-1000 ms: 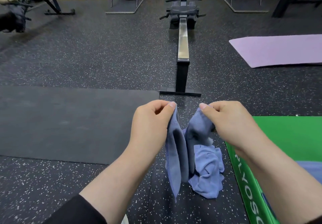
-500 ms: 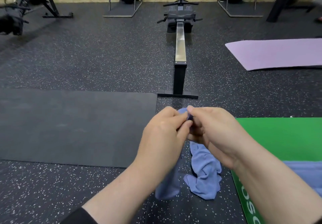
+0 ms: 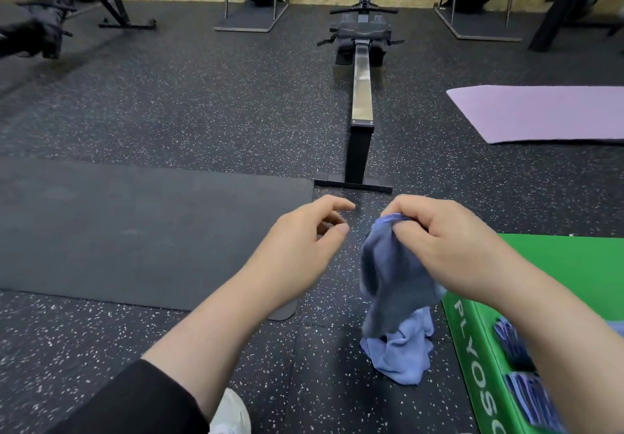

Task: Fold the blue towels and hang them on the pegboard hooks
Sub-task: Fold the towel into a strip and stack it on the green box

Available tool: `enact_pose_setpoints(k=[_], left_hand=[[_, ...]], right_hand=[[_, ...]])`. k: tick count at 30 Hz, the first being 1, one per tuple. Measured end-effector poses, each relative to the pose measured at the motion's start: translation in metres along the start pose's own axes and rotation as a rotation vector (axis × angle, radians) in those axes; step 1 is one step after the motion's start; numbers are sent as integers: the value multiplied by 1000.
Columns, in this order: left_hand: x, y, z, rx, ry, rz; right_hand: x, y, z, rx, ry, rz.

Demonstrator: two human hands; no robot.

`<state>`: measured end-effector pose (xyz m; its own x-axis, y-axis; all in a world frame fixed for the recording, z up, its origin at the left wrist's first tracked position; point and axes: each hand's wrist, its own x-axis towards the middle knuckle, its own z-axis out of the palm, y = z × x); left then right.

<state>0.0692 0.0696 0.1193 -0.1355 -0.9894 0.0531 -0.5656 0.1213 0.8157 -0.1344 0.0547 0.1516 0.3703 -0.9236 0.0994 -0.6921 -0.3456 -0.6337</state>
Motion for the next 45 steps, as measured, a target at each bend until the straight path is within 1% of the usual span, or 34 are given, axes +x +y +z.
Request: enact_pose_setpoints(k=[3, 7, 13, 15, 16, 18, 21, 25, 27, 29, 34, 38, 41, 45], left_hand=[[-1, -2, 3, 1, -62, -17], [-3, 1, 6, -17, -148, 31], [-13, 5, 12, -208, -356, 3], [-17, 5, 13, -251, -378, 1], [-18, 4, 14, -229, -366, 19], [-19, 1, 17, -92, -322, 46], [-18, -2, 17, 34, -266, -36], [-15, -10, 7, 109, -224, -134], [-13, -14, 3, 102, -172, -129], [-14, -16, -1, 105, -154, -112], [-21, -19, -9, 222, -229, -132], [-28, -20, -11, 321, -367, -135], [-32, -17, -12, 322, -461, -149], [-37, -15, -16, 240, -508, -186]], right_hand=[[-7, -2, -6, 20, 23, -9], [-14, -7, -12, 103, 57, 9], [-22, -8, -12, 142, 136, 45], [-23, -8, -11, 164, 157, 55], [-24, -9, -11, 177, 161, 59], [-25, -10, -11, 197, 167, 64], [-25, -8, -10, 206, 207, 77], [-21, 0, -10, 195, 318, 101], [-21, 6, -12, 200, 361, 124], [-21, 11, -14, 208, 383, 154], [-24, 24, -11, 158, 373, 199], [-27, 28, -5, 130, 327, 206], [-28, 28, -1, 154, 303, 210], [-29, 26, -2, 177, 359, 215]])
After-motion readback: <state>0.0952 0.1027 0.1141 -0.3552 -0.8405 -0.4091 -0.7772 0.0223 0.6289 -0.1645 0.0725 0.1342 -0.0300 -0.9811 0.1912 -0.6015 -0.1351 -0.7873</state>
